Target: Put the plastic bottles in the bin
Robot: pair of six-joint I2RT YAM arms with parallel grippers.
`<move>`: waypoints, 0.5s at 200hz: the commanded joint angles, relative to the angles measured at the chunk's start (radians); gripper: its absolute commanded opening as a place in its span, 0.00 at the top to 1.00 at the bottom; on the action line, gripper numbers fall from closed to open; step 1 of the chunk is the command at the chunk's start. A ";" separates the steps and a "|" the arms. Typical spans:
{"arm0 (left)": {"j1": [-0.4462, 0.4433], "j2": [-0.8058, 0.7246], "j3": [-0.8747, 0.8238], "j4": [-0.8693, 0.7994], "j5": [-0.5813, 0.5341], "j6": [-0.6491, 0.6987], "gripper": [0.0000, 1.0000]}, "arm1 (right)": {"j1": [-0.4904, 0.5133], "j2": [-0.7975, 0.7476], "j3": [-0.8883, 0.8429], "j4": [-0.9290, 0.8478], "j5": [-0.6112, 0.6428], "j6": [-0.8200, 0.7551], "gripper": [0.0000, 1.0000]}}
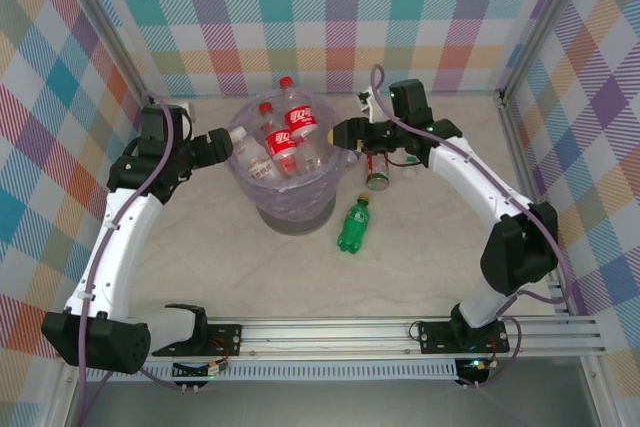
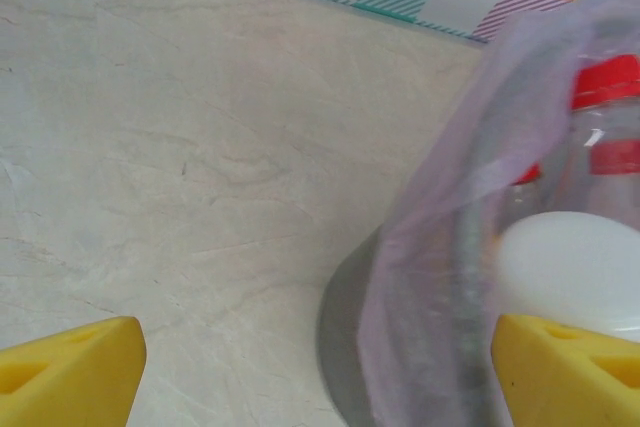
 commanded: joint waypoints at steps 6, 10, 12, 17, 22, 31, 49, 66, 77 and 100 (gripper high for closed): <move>-0.003 0.002 0.008 -0.025 0.035 0.021 0.10 | 0.050 0.066 0.065 0.075 -0.081 0.031 0.41; -0.003 0.004 0.005 -0.019 0.038 0.019 0.10 | 0.053 0.072 0.077 0.068 -0.081 0.025 0.40; -0.002 0.005 0.004 -0.016 0.041 0.019 0.10 | 0.053 0.074 0.084 0.064 -0.079 0.019 0.40; -0.003 0.007 0.001 -0.010 0.048 0.019 0.10 | 0.052 0.074 0.096 0.048 -0.068 0.004 0.40; -0.002 0.013 0.001 -0.006 0.057 0.019 0.10 | 0.050 0.072 0.106 0.031 -0.046 -0.012 0.39; -0.002 0.025 0.007 -0.003 0.073 0.022 0.10 | 0.038 0.054 0.119 -0.008 -0.011 -0.042 0.37; -0.003 0.048 0.020 -0.007 0.093 0.033 0.10 | -0.013 -0.004 0.114 -0.061 0.033 -0.066 0.30; 0.002 0.059 0.020 0.001 0.110 0.036 0.10 | -0.070 -0.078 0.079 -0.120 0.108 -0.092 0.22; 0.007 0.065 0.015 0.010 0.129 0.035 0.10 | -0.106 -0.120 0.048 -0.156 0.168 -0.106 0.17; 0.017 0.078 0.006 0.021 0.150 0.028 0.12 | -0.186 -0.161 -0.005 -0.223 0.279 -0.126 0.11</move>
